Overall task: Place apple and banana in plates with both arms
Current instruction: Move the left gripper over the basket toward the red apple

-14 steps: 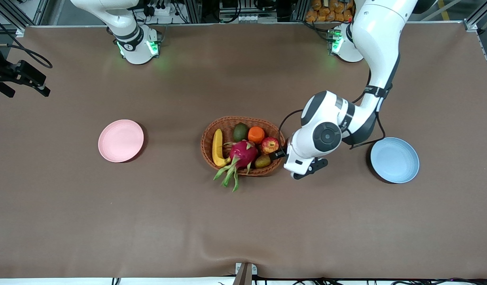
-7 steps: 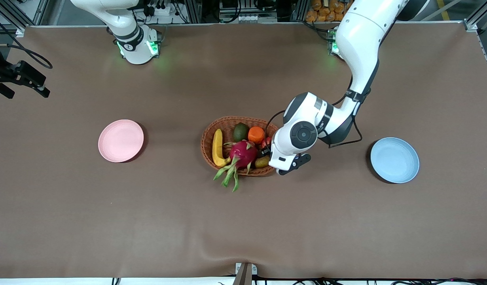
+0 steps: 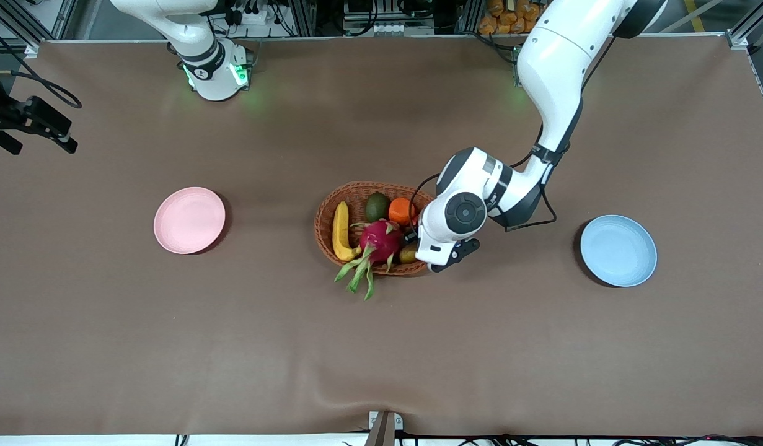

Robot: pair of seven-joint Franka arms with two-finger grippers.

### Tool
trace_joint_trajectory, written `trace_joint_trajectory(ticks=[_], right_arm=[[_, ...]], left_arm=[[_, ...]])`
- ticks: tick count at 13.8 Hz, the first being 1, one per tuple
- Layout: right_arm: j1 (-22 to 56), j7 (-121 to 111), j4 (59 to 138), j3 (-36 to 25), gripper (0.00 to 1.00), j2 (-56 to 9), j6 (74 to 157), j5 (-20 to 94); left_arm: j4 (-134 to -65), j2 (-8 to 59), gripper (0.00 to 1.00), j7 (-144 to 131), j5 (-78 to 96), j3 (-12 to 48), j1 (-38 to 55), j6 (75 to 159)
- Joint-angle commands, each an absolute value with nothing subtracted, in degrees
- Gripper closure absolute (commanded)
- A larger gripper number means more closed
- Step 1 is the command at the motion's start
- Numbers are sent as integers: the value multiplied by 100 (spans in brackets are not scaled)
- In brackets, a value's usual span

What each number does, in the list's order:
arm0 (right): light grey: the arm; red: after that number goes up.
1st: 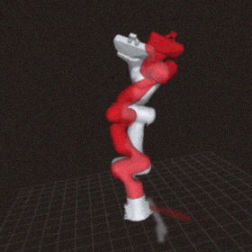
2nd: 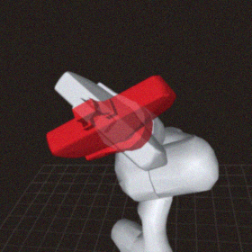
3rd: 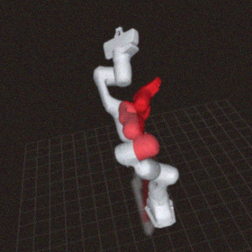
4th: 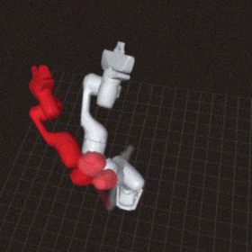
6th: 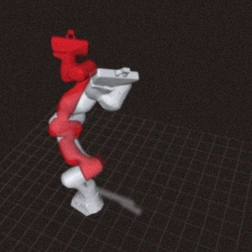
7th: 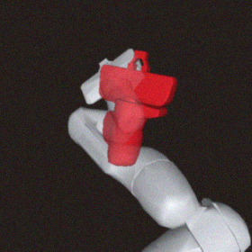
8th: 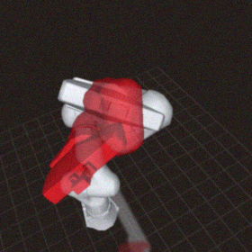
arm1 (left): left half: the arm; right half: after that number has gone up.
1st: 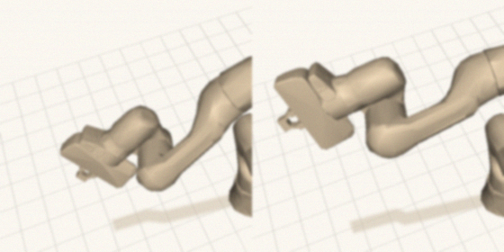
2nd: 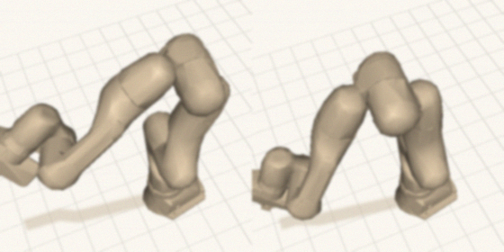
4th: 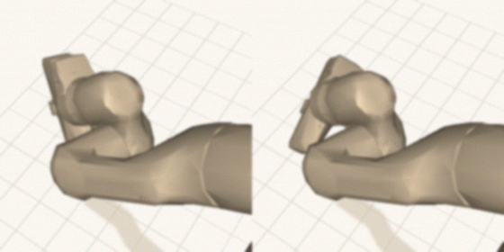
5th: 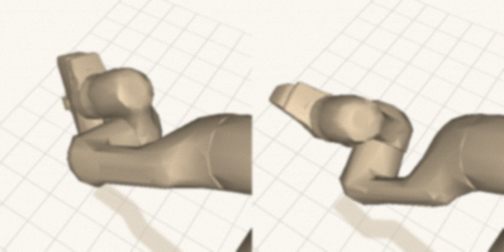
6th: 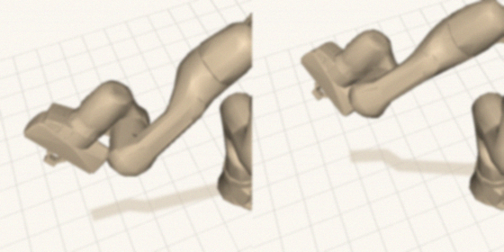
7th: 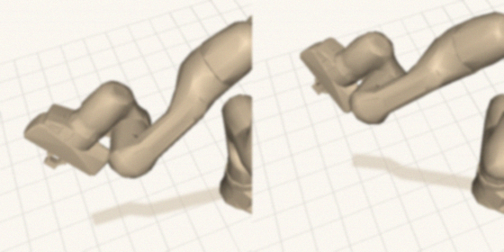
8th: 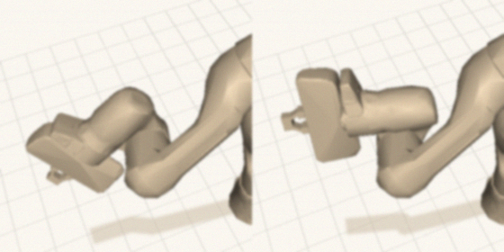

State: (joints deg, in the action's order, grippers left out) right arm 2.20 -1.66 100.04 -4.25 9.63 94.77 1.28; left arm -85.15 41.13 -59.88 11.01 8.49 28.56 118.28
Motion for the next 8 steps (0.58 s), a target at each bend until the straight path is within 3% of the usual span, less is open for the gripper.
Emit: trace_joint_trajectory(ticks=[1, 8], right_arm=[[167, -167, 10431, -387, 0, 923, 9606, 18], [202, -132, 10679, -378, 0, 800, 9852, 44]], left_arm=[[-8481, 4192, 0, -6064, 1195, 800, 2900, 11865], [-8525, 4315, 0, -6117, 1195, 800, 2953, 12006]])
